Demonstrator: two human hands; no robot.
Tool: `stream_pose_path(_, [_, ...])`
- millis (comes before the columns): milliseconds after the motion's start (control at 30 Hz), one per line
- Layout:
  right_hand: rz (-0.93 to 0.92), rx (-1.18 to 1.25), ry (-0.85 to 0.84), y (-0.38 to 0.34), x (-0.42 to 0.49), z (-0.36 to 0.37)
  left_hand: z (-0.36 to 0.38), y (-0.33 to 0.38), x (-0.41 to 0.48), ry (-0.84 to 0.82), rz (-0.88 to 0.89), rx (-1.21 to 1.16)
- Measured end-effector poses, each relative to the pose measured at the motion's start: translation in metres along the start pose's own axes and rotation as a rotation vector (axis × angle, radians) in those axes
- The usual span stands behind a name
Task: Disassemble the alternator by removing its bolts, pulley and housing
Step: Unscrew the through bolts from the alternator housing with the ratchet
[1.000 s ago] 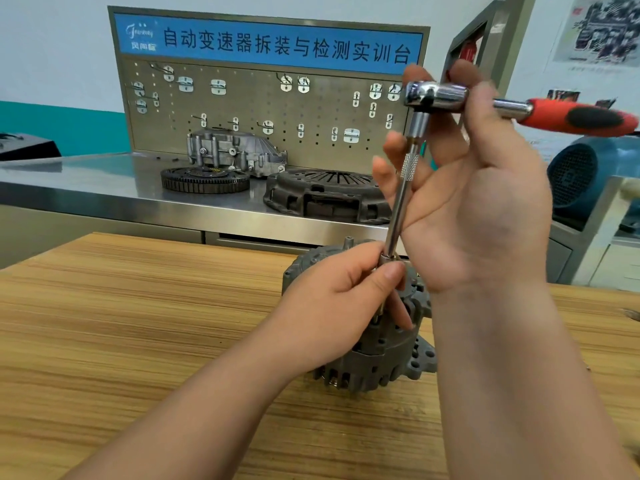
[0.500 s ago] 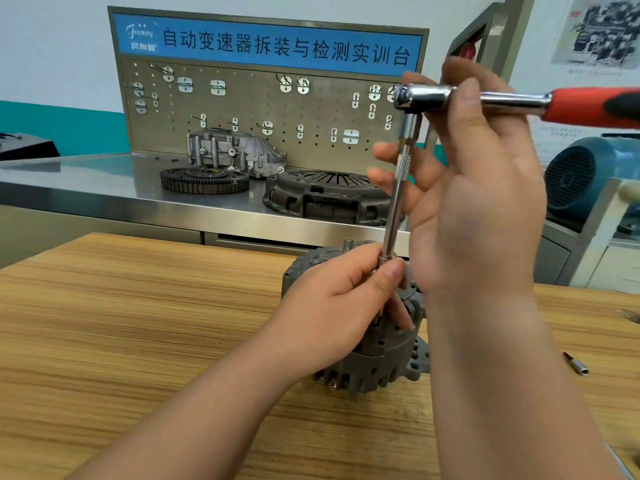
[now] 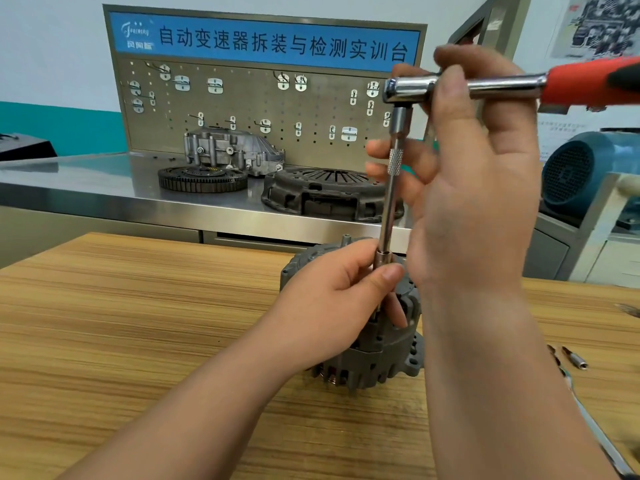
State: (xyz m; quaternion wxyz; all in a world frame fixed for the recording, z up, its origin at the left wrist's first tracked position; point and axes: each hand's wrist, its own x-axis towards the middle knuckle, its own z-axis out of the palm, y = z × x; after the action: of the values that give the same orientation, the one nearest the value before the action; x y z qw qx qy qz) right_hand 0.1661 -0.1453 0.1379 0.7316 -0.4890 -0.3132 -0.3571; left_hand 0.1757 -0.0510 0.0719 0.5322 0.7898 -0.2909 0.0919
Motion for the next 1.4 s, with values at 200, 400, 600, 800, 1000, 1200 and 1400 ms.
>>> stream_pose_path(200, [-0.197,-0.305,0.021,0.004,-0.002,0.001,0.0,-0.002,0.001,0.011,-0.015,0.011])
stream_pose_path(400, [0.315,0.338,0.057,-0.003,0.005,-0.001,-0.001,-0.001,-0.001,0.015,0.026,-0.017])
stream_pose_path(600, [0.238,0.257,0.062,0.0,0.004,-0.003,0.001,-0.001,0.0,0.001,0.022,0.016])
stream_pose_path(800, [-0.372,-0.434,-0.015,0.007,0.0,-0.001,0.002,-0.002,0.001,0.014,-0.042,0.022])
stream_pose_path(1000, [0.021,-0.026,0.077,0.004,0.0,0.001,-0.001,-0.002,0.0,-0.007,-0.011,-0.001])
stream_pose_path(1200, [0.437,0.511,-0.011,-0.001,0.01,-0.009,-0.001,0.0,0.001,-0.022,-0.003,-0.028])
stream_pose_path(1400, [0.228,0.204,0.022,0.003,0.006,-0.008,0.001,0.0,-0.001,0.01,-0.018,0.018])
